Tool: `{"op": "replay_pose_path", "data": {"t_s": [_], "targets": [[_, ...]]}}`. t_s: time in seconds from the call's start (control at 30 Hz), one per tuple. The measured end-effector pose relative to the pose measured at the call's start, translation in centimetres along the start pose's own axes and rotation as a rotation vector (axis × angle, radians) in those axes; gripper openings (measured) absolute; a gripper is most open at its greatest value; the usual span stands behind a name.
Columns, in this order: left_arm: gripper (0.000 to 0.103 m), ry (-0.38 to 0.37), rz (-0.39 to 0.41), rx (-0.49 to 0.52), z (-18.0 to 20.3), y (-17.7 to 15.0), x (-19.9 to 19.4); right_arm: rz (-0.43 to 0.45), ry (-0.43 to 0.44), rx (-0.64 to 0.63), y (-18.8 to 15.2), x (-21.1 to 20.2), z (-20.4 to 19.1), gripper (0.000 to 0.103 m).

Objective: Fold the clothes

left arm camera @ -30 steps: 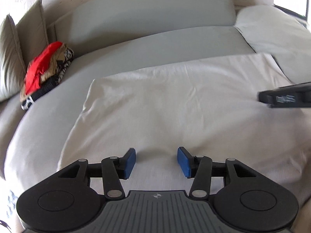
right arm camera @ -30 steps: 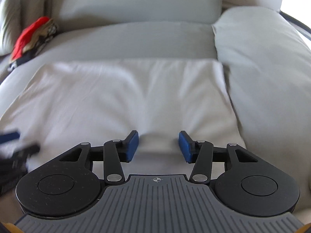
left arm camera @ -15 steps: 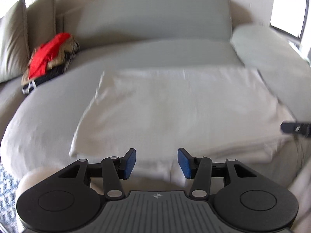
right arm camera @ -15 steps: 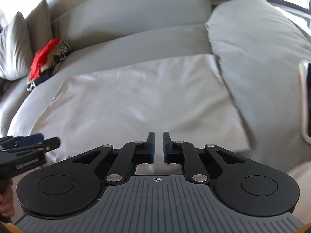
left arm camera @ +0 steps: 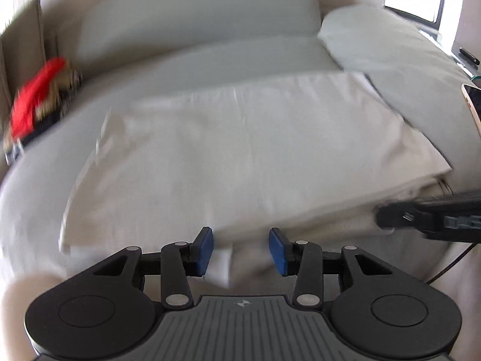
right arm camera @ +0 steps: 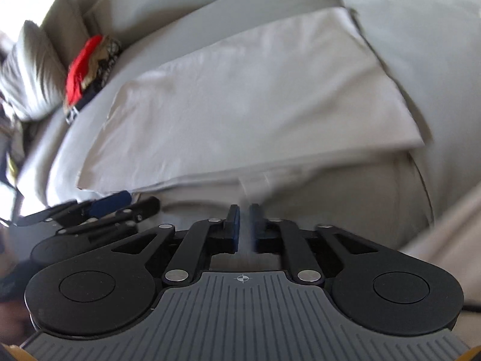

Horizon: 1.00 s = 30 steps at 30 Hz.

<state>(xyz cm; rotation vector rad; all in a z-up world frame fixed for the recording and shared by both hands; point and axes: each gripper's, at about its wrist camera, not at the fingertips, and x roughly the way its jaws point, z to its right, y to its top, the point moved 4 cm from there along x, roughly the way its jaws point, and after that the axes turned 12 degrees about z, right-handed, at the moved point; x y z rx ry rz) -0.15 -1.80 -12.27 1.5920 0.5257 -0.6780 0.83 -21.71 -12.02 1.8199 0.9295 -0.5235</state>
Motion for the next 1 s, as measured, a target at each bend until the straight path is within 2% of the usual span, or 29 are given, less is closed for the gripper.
{"op": "replay_pose_path", "data": {"t_s": [0.07,0.17,0.27,0.33,0.47,0.63,0.73,0.83,1.0], "targets": [[0.041,0.01,0.007,-0.026,-0.3,0.0,-0.7,0.077,-0.036,0.038,-0.2,-1.6,1.5,0.038],[0.047,0.018,0.025,-0.036,-0.1,0.5,-1.1,0.191,-0.061,0.191,0.3,-3.1,4.2,0.04],[0.048,0.023,0.046,-0.029,0.4,1.1,-1.1,0.215,-0.009,0.379,0.6,-3.3,6.5,0.044],[0.048,0.026,0.059,-0.024,0.8,1.6,-1.2,0.204,0.051,0.482,0.2,-2.7,7.4,0.048],[0.048,0.027,0.078,-0.021,1.4,2.2,-1.2,0.163,0.184,0.707,-0.9,-0.9,8.6,0.048],[0.048,0.027,0.069,-0.02,1.4,2.2,-1.3,0.118,0.247,0.802,-2.2,1.2,8.6,0.046],[0.048,0.032,0.056,-0.033,1.1,2.1,-1.0,0.176,0.28,0.867,-2.5,1.7,9.3,0.045],[0.048,0.033,0.047,-0.051,0.7,2.1,-1.0,0.25,0.264,0.904,-2.5,1.5,10.1,0.04],[0.048,0.041,0.056,-0.071,0.2,2.2,-1.1,0.303,0.282,0.968,-2.4,2.5,10.4,0.046]]}}
